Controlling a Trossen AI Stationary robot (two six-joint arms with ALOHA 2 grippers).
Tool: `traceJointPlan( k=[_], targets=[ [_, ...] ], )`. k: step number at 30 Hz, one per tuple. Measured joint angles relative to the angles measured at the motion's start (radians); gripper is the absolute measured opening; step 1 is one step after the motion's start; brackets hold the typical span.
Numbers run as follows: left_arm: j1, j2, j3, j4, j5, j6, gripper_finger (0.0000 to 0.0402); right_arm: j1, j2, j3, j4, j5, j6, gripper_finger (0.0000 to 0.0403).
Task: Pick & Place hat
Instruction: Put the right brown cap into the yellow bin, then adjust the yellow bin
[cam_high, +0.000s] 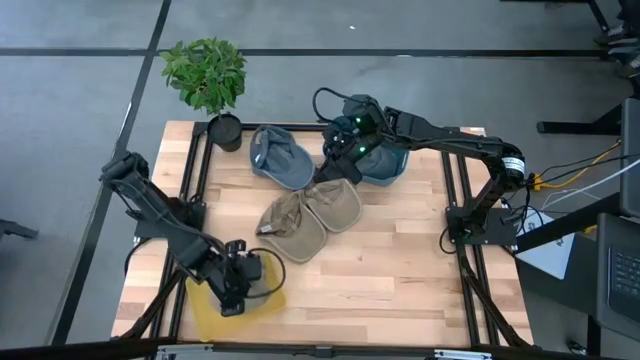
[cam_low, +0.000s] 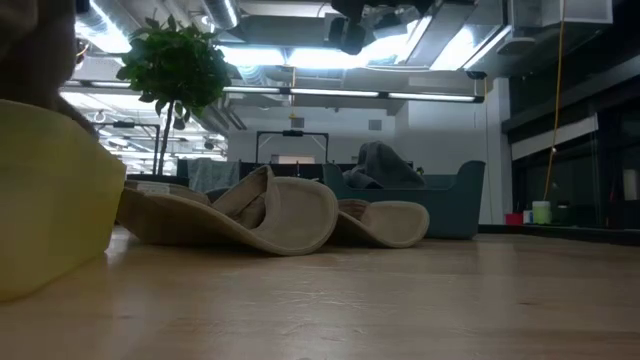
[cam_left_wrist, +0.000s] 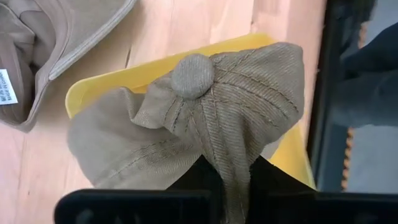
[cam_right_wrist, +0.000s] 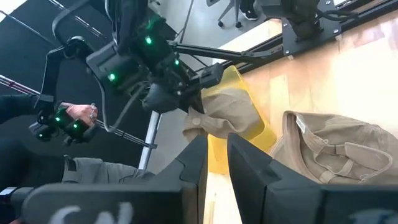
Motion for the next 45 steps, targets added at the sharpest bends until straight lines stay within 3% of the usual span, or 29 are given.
traceJointPlan(
  k=[12,22,30,38,45],
  targets=[
    [0.006,0.114,0.0,0.0,0.023,0.019,0.0062,0.0,0.0,0.0,0.0,0.0,0.0,0.0062],
    [0.008,0.092,0.0,0.05,0.011,0.101,0.0173,0.0,0.0,0.0,-0.008,0.0,-0.003,0.0062],
    [0.007,0.082,0.0,0.046,0.069,0.105,0.0253,0.0,0.0,0.0,-0.083,0.0,-0.029,0.0062],
    [0.008,-0.017,0.0,-0.064,-0.089,-0.014,0.0241,0.0,0.0,0.0,-0.123,0.026,-0.066,0.0062],
    [0.009,-0.097,0.0,-0.143,-0.252,-0.016,0.0224,0.02,0.0,0.0,-0.321,0.042,-0.19,0.0062]
  ],
)
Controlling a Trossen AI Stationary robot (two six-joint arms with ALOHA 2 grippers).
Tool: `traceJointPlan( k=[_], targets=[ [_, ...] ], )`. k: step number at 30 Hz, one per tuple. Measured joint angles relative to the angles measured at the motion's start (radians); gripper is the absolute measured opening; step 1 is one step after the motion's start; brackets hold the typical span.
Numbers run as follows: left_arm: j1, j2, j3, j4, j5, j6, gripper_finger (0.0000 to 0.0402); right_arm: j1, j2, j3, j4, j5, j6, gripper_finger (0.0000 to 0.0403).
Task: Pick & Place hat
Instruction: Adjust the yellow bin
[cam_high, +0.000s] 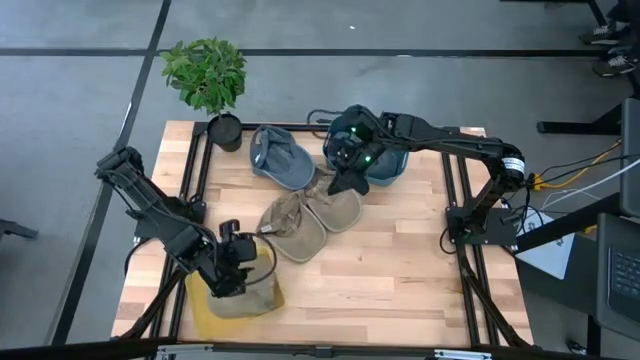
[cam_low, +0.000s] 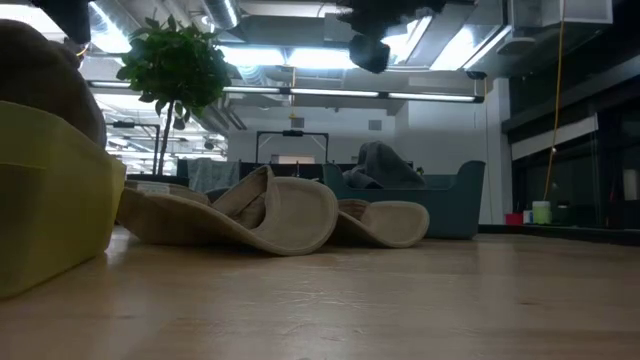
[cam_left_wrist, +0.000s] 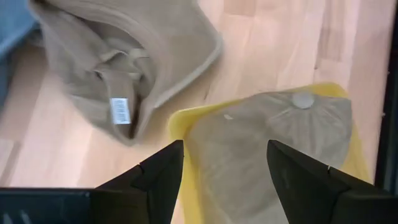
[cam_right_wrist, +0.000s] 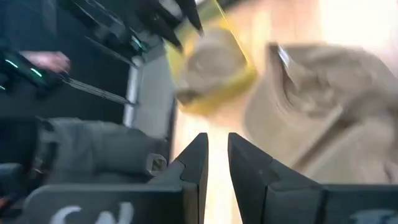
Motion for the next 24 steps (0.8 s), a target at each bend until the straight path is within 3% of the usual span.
traceJointPlan(
  k=[7,10,14,20,24],
  targets=[
    [-0.005,-0.022,-0.012,-0.075,0.125,-0.053,0.0207,0.053,-0.022,0.0,-0.219,0.298,-0.127,0.0062],
    [-0.014,-0.021,-0.057,-0.052,0.221,-0.001,0.0187,0.073,-0.041,0.0,-0.243,0.361,-0.14,0.0062],
    [-0.012,-0.021,-0.112,-0.051,0.233,0.031,0.0136,0.098,-0.073,0.0,-0.261,0.404,-0.151,0.0062],
    [0.031,-0.02,-0.152,0.039,0.247,0.194,0.0019,0.115,-0.152,0.0,-0.353,0.491,-0.155,0.0062],
    [0.077,-0.02,-0.178,0.138,0.254,0.369,0.0003,0.116,-0.222,0.0,-0.392,0.547,-0.153,0.0062]
  ],
)
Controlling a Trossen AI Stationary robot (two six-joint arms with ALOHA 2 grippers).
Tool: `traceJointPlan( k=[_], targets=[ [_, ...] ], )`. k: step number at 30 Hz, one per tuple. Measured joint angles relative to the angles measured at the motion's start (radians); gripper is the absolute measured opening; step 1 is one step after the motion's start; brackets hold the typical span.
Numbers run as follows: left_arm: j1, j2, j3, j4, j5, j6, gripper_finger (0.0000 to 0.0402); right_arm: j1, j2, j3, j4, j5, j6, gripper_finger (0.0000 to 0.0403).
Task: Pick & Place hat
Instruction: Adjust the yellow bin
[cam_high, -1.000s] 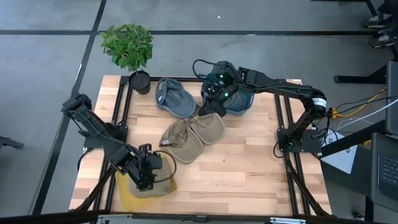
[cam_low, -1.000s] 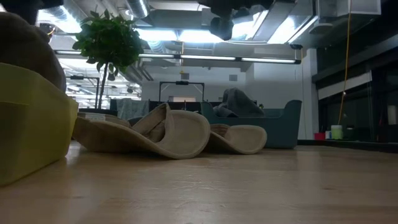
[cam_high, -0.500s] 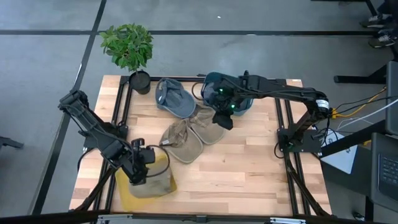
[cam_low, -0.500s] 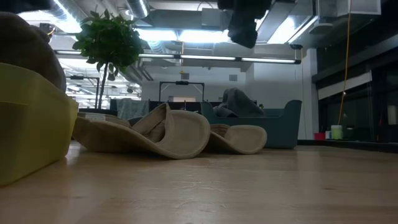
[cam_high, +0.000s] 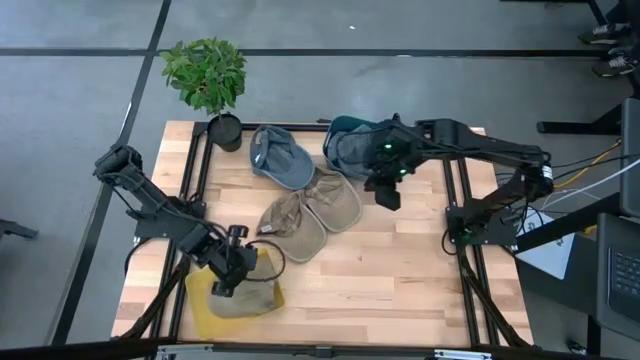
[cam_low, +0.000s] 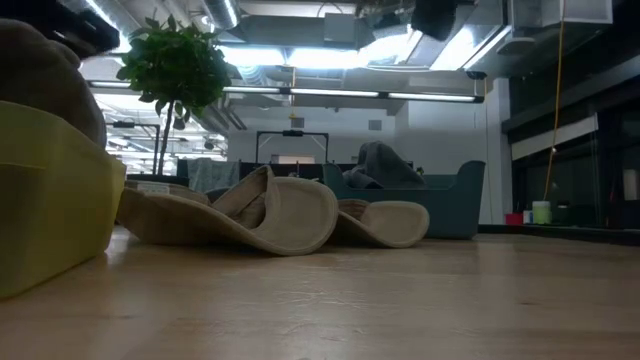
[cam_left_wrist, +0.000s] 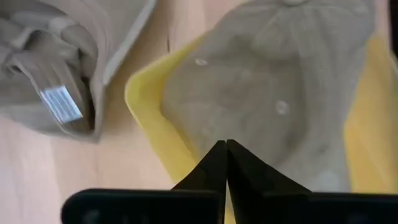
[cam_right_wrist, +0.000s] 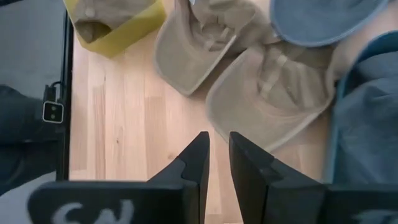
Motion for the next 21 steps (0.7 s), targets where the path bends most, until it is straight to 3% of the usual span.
traceJointPlan(
  k=[6,11,21],
  targets=[
    [0.13,0.0,-0.064,0.051,0.019,0.146,0.0002,0.0,-0.086,0.0,-0.001,0.055,0.031,0.0062],
    [0.236,0.002,-0.116,0.192,0.137,0.338,0.0002,0.0,-0.142,0.0,-0.001,0.066,0.06,0.0062],
    [0.34,0.119,-0.126,0.32,0.255,0.576,0.0001,0.0,-0.229,-0.001,-0.003,0.134,0.094,0.0062]
  ],
)
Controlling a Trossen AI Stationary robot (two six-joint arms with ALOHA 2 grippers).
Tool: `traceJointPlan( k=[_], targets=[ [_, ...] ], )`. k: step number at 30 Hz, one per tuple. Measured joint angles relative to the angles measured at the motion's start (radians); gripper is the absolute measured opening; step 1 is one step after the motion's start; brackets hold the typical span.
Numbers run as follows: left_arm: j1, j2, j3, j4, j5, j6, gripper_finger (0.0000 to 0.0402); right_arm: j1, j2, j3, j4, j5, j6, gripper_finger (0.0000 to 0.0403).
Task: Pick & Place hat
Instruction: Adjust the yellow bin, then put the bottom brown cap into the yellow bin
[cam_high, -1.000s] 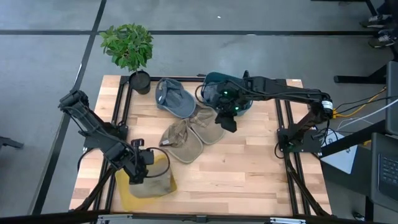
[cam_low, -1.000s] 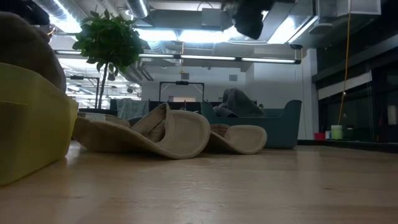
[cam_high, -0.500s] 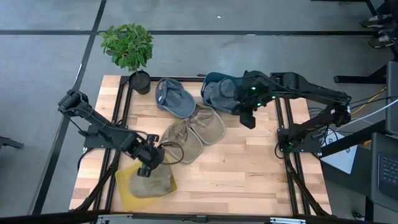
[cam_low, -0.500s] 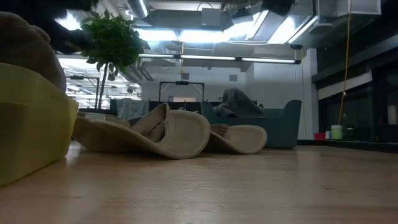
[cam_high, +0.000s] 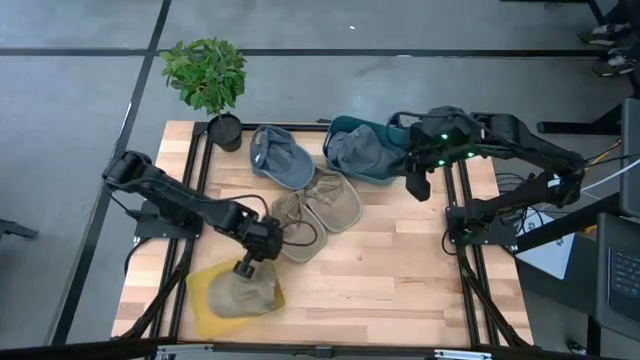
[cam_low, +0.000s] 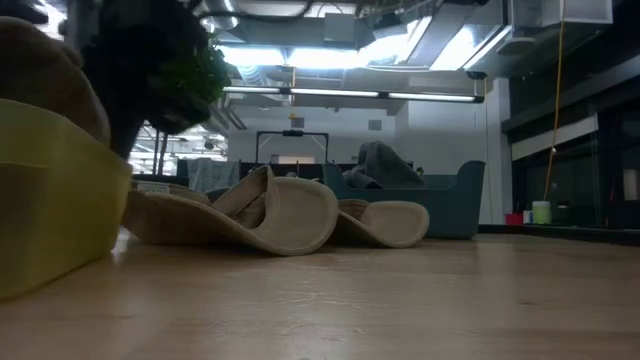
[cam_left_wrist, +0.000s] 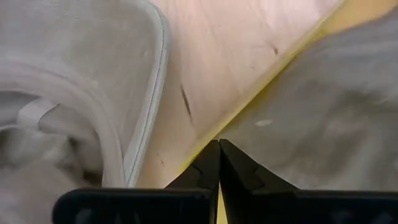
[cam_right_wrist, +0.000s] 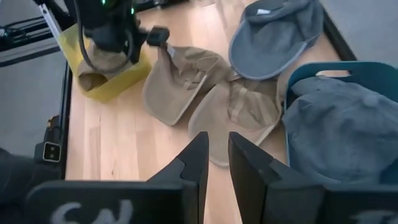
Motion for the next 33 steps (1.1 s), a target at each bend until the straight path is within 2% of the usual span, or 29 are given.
traceJointPlan(
  k=[8,14,21,26,33],
  targets=[
    [0.065,0.087,0.0,0.168,-0.027,0.06,0.0001,0.0,-0.013,0.0,0.0,0.046,0.022,0.0062],
    [0.131,0.091,0.0,0.342,-0.083,0.058,0.0002,0.0,-0.012,0.0,0.006,0.07,0.022,0.0062],
    [0.188,0.09,0.008,0.521,-0.087,0.042,0.0002,0.0,-0.012,0.0,0.043,0.072,0.023,0.0062],
    [0.21,0.034,0.008,0.575,-0.097,-0.046,0.0002,0.0,-0.003,0.0,0.086,0.072,0.076,0.0062],
    [0.212,-0.12,0.008,0.561,-0.226,-0.08,0.0002,0.0,0.073,0.0,0.087,0.071,0.105,0.0062]
  ],
)
